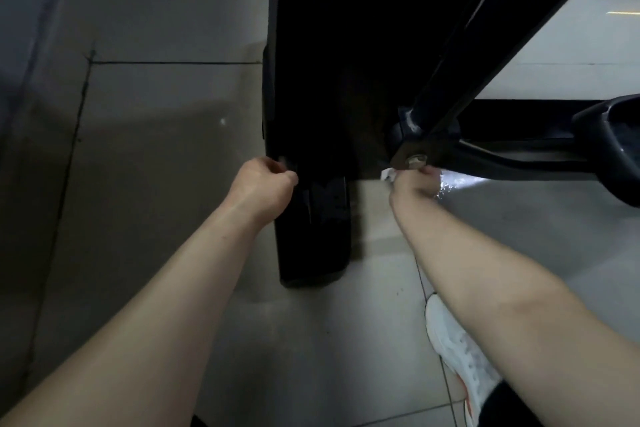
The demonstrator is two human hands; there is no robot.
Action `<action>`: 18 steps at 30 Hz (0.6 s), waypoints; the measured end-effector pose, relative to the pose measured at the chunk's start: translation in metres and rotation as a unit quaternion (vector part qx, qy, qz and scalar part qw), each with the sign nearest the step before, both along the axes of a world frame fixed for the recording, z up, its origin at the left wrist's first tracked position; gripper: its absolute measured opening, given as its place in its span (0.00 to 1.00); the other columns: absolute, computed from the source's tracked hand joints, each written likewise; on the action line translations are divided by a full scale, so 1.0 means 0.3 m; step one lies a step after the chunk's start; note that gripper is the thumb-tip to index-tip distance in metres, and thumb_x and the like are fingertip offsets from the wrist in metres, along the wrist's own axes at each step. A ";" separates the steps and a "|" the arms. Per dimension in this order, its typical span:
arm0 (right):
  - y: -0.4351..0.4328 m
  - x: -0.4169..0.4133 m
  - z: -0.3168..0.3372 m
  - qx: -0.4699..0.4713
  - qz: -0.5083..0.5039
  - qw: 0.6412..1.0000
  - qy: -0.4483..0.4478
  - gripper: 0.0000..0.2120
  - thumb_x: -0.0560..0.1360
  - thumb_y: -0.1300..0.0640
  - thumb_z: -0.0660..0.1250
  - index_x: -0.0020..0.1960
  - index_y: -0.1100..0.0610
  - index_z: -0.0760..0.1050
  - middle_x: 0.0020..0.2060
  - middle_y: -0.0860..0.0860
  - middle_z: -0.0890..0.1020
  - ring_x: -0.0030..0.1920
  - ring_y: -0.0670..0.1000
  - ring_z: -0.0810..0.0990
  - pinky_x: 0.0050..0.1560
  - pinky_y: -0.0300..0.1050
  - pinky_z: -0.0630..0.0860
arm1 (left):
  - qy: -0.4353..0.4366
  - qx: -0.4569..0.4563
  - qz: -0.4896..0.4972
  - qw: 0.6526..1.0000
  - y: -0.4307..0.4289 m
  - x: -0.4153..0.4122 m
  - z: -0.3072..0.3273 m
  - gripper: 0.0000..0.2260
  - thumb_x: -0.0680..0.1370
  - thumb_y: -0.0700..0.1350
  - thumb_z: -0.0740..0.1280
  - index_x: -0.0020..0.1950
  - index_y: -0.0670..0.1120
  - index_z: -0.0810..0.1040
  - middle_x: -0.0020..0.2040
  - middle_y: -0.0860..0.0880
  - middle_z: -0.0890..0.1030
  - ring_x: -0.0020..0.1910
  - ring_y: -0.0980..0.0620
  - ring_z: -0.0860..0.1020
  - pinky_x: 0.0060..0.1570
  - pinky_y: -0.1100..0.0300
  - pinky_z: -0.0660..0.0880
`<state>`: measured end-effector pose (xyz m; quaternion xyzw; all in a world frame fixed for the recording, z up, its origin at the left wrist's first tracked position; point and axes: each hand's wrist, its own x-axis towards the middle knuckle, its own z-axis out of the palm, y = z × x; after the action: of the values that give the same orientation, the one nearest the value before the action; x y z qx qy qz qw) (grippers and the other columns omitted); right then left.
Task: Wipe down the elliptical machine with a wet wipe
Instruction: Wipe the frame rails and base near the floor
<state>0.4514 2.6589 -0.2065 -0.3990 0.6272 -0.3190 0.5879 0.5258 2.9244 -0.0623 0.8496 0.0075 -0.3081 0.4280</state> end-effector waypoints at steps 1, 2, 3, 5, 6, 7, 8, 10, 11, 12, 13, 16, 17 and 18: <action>0.033 -0.005 0.079 0.004 0.024 1.000 0.009 0.15 0.79 0.65 0.63 0.38 0.51 0.64 0.38 0.48 0.73 0.36 0.49 0.74 0.37 0.43 0.74 | -0.005 0.011 -0.010 1.000 0.004 -0.008 -0.004 0.08 0.77 0.47 0.70 0.54 0.46 0.82 0.45 0.46 0.84 0.48 0.47 0.83 0.48 0.57 0.76; 0.045 0.001 0.124 0.024 0.010 1.000 -0.012 0.16 0.81 0.64 0.62 0.39 0.50 0.63 0.38 0.47 0.71 0.37 0.47 0.73 0.36 0.38 0.73 | -0.013 0.023 -0.020 0.999 0.005 -0.018 -0.008 0.08 0.77 0.47 0.70 0.54 0.46 0.82 0.45 0.46 0.84 0.48 0.46 0.82 0.47 0.57 0.76; 0.057 0.020 0.122 0.015 0.009 0.999 -0.030 0.16 0.81 0.64 0.62 0.38 0.51 0.63 0.38 0.47 0.70 0.37 0.48 0.72 0.34 0.36 0.72 | -0.021 0.033 -0.031 0.999 0.004 -0.030 -0.013 0.08 0.77 0.47 0.70 0.53 0.46 0.82 0.45 0.46 0.83 0.48 0.46 0.82 0.47 0.58 0.75; 0.117 0.050 0.101 0.016 0.005 0.999 -0.033 0.14 0.75 0.65 0.65 0.36 0.54 0.65 0.34 0.50 0.71 0.35 0.51 0.72 0.32 0.36 0.73 | -0.031 0.051 -0.052 0.997 0.002 -0.053 -0.027 0.08 0.77 0.48 0.70 0.54 0.47 0.82 0.47 0.46 0.83 0.49 0.46 0.81 0.47 0.58 0.75; 0.160 0.058 0.075 -0.015 0.030 0.999 -0.014 0.11 0.69 0.66 0.67 0.35 0.54 0.68 0.33 0.52 0.73 0.34 0.52 0.73 0.35 0.41 0.77 | -0.029 0.057 -0.062 0.996 0.002 -0.066 -0.038 0.09 0.77 0.48 0.70 0.55 0.47 0.81 0.48 0.47 0.82 0.49 0.46 0.81 0.49 0.57 0.76; 0.205 0.069 0.038 -0.039 0.076 0.996 -0.009 0.11 0.65 0.69 0.69 0.35 0.55 0.71 0.32 0.54 0.76 0.34 0.54 0.76 0.38 0.47 0.80 | -0.026 0.061 -0.072 0.995 0.004 -0.078 -0.048 0.09 0.77 0.48 0.70 0.56 0.47 0.80 0.49 0.47 0.82 0.50 0.46 0.81 0.50 0.57 0.76; 0.238 0.069 0.012 -0.039 0.136 0.990 -0.020 0.14 0.66 0.73 0.69 0.36 0.56 0.73 0.33 0.55 0.79 0.35 0.54 0.78 0.41 0.49 0.81 | -0.024 0.065 -0.082 0.994 0.007 -0.086 -0.059 0.10 0.77 0.48 0.69 0.57 0.47 0.80 0.50 0.47 0.82 0.50 0.46 0.81 0.51 0.56 0.77; 0.261 0.048 0.028 -0.025 0.188 0.981 -0.035 0.17 0.69 0.79 0.67 0.39 0.57 0.74 0.33 0.54 0.81 0.33 0.50 0.79 0.38 0.45 0.79 | -0.016 0.076 -0.101 0.992 0.014 -0.095 -0.077 0.11 0.78 0.48 0.69 0.59 0.47 0.79 0.52 0.46 0.82 0.50 0.46 0.81 0.49 0.56 0.76; 0.243 0.034 0.060 -0.028 0.174 0.984 -0.030 0.16 0.70 0.80 0.65 0.40 0.59 0.74 0.31 0.53 0.80 0.30 0.49 0.78 0.34 0.42 0.77 | -0.010 0.078 -0.105 0.991 0.017 -0.097 -0.080 0.12 0.78 0.48 0.70 0.60 0.47 0.78 0.53 0.46 0.81 0.50 0.47 0.80 0.48 0.57 0.75; 0.192 0.021 0.071 -0.033 0.152 0.988 -0.006 0.14 0.71 0.79 0.63 0.42 0.60 0.74 0.30 0.53 0.79 0.27 0.48 0.77 0.30 0.40 0.76 | -0.006 0.077 -0.106 0.991 0.016 -0.097 -0.083 0.13 0.78 0.48 0.70 0.60 0.47 0.78 0.54 0.46 0.81 0.51 0.46 0.80 0.48 0.57 0.75; 0.130 -0.002 0.080 -0.029 0.138 0.990 0.026 0.12 0.73 0.75 0.64 0.46 0.59 0.75 0.33 0.54 0.80 0.29 0.48 0.78 0.31 0.41 0.77 | -0.005 0.076 -0.106 0.991 0.014 -0.097 -0.086 0.13 0.78 0.49 0.70 0.61 0.46 0.78 0.55 0.46 0.81 0.52 0.46 0.80 0.49 0.57 0.75; 0.002 -0.069 0.096 -0.013 0.170 0.979 0.110 0.11 0.77 0.65 0.66 0.55 0.52 0.75 0.47 0.52 0.81 0.43 0.51 0.81 0.49 0.49 0.84 | -0.007 0.072 -0.092 0.993 0.010 -0.100 -0.098 0.14 0.77 0.49 0.70 0.61 0.47 0.78 0.56 0.45 0.81 0.55 0.45 0.81 0.55 0.55 0.77; -0.013 -0.078 0.086 -0.016 0.186 0.975 0.122 0.11 0.77 0.64 0.66 0.56 0.52 0.76 0.48 0.52 0.81 0.44 0.51 0.81 0.52 0.50 0.84 | -0.008 0.074 -0.090 0.993 0.013 -0.102 -0.102 0.14 0.77 0.49 0.71 0.61 0.47 0.78 0.57 0.45 0.81 0.56 0.44 0.80 0.58 0.54 0.77; -0.005 -0.074 0.073 -0.024 0.198 0.972 0.125 0.11 0.76 0.64 0.66 0.55 0.52 0.76 0.48 0.53 0.81 0.44 0.51 0.80 0.53 0.50 0.84 | -0.009 0.080 -0.092 0.993 0.016 -0.105 -0.106 0.15 0.77 0.49 0.71 0.61 0.47 0.78 0.57 0.46 0.81 0.57 0.44 0.80 0.59 0.53 0.77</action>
<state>0.4293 2.6573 -0.1845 -0.5661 0.5965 -0.1592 0.5463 0.4944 2.9291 -0.0942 0.8809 -0.0501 -0.3366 0.3289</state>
